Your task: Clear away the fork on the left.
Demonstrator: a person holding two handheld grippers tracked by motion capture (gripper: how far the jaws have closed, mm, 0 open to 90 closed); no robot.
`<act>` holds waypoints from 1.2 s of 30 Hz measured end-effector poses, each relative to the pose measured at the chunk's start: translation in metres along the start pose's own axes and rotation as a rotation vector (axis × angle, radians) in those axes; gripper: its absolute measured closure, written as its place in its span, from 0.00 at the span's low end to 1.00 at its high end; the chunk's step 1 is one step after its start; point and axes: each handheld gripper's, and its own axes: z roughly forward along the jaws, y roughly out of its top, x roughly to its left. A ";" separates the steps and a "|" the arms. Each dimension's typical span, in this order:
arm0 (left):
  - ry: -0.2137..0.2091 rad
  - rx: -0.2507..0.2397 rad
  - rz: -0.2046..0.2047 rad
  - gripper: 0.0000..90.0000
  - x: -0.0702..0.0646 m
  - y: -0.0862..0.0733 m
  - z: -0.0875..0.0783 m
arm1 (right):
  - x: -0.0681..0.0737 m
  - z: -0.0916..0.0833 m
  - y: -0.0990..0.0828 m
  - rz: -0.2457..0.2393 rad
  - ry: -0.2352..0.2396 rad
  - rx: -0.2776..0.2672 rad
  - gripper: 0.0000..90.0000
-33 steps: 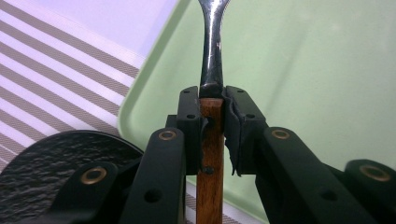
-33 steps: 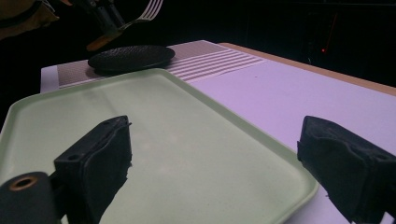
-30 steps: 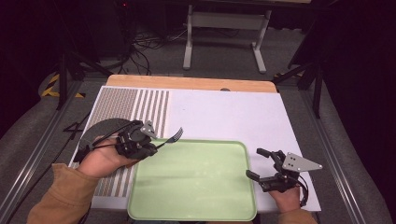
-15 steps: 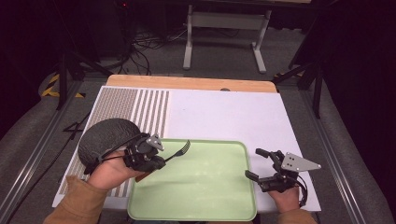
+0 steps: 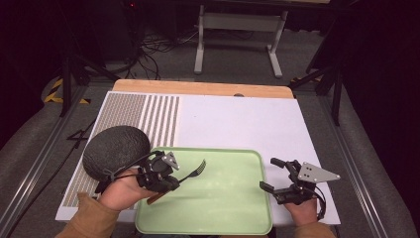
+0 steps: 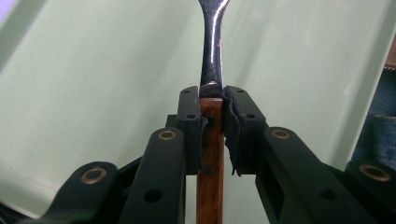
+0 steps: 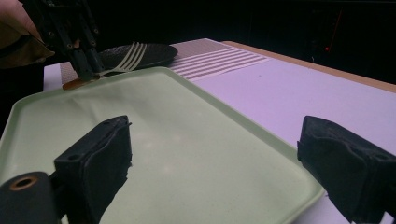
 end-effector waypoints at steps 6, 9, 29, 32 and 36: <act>-0.018 0.041 -0.012 0.86 0.001 -0.001 0.005 | 0.000 0.000 0.000 -0.001 0.001 -0.001 0.12; -0.025 0.062 -0.021 0.86 0.000 -0.002 0.008 | 0.000 0.000 0.000 -0.001 0.001 0.000 0.12; -0.044 0.146 -0.072 0.86 0.006 -0.004 0.024 | 0.001 0.000 0.000 0.001 0.001 -0.001 0.12; -0.043 0.153 -0.074 0.86 0.007 -0.004 0.027 | 0.000 0.000 0.000 0.002 0.003 -0.004 0.12; -0.044 0.163 -0.073 0.86 0.007 -0.004 0.028 | 0.000 0.000 0.000 0.003 0.002 -0.003 0.12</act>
